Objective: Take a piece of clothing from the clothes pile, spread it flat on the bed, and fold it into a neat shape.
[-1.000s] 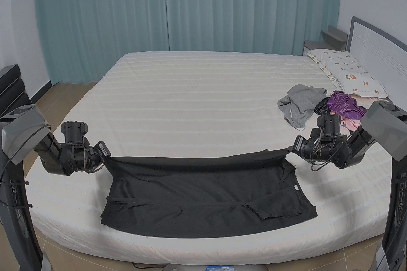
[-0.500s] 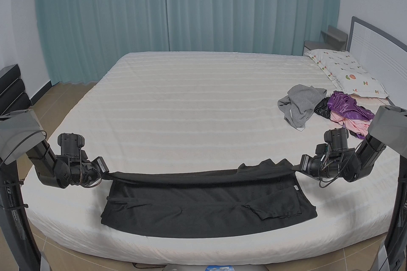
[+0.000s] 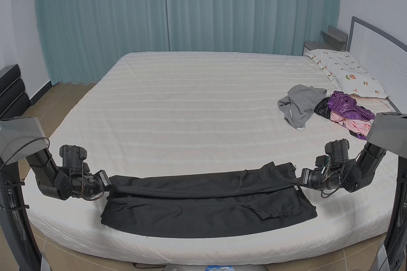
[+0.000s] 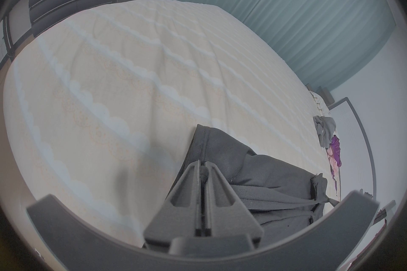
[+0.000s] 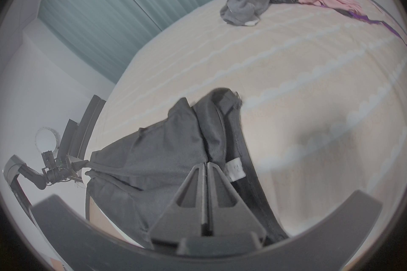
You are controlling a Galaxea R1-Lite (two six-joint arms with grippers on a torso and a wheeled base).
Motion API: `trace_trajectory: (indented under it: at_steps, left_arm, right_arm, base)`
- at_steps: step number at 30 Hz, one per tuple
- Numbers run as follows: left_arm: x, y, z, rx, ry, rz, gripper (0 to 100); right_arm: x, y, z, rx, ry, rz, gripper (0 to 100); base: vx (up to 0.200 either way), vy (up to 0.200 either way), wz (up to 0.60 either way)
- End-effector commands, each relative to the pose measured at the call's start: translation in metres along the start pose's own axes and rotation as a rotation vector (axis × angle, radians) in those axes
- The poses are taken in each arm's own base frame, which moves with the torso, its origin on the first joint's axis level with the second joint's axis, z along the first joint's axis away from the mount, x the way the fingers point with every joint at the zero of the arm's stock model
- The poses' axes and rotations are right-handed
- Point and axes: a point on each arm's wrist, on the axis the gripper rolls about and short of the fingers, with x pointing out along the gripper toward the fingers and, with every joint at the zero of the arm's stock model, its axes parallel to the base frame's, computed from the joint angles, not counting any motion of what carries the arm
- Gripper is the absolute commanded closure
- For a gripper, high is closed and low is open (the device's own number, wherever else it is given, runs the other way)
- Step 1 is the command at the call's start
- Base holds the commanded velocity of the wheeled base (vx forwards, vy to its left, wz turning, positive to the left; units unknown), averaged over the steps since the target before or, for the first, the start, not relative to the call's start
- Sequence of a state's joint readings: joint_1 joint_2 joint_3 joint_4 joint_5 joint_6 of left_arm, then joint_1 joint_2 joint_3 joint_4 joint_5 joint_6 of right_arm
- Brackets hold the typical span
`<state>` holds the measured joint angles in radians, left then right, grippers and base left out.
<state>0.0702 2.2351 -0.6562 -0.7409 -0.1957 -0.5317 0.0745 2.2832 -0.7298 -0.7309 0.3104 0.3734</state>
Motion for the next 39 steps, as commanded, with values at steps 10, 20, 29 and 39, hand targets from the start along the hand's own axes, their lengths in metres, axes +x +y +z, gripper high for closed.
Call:
trace_trajectory:
  at_steps: [10,20,29,39]
  left_arm:
    - [-0.003,0.0,-0.013,0.006,0.037,0.016,0]
    - [-0.009,-0.013,0.02,-0.036,-0.076,-0.041,0]
    - [0.046,-0.015,0.042,-0.072,-0.105,-0.068,0]
    - [0.055,-0.011,0.031,-0.001,-0.074,-0.041,0]
  right_arm:
    - [0.006,-0.007,-0.01,0.007,-0.003,0.006,0]
    - [0.009,-0.004,0.019,0.131,-0.084,0.07,0]
    - [0.022,-0.006,0.025,0.231,-0.091,0.083,0]
    - [0.028,-0.006,0.028,0.228,-0.103,0.078,0]
  base:
    - [0.0,0.0,0.0]
    - [0.0,0.0,0.0]
    - [0.0,0.0,0.0]
    - [0.0,0.0,0.0]
